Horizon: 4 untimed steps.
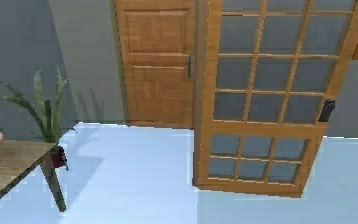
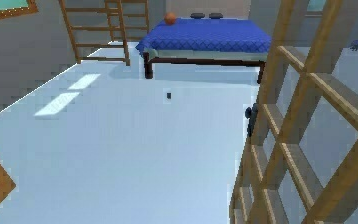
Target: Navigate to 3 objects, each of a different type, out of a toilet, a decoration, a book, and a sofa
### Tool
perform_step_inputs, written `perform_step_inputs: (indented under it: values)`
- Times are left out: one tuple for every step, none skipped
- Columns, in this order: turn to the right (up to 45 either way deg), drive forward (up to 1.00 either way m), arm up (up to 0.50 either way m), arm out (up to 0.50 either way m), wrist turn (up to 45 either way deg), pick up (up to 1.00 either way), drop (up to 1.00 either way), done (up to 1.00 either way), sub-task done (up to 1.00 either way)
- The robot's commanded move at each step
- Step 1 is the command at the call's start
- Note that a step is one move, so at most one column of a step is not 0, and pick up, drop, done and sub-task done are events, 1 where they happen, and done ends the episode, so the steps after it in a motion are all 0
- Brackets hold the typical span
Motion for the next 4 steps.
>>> perform_step_inputs:
  values:
    - [6.0,0.0,0.0,0.0,0.0,0.0,0.0,0.0,0.0]
    - [0.0,0.05,0.0,0.0,0.0,0.0,0.0,0.0,0.0]
    - [-45.0,0.0,0.0,0.0,0.0,0.0,0.0,0.0,0.0]
    - [-42.0,0.0,0.0,0.0,0.0,0.0,0.0,0.0,0.0]
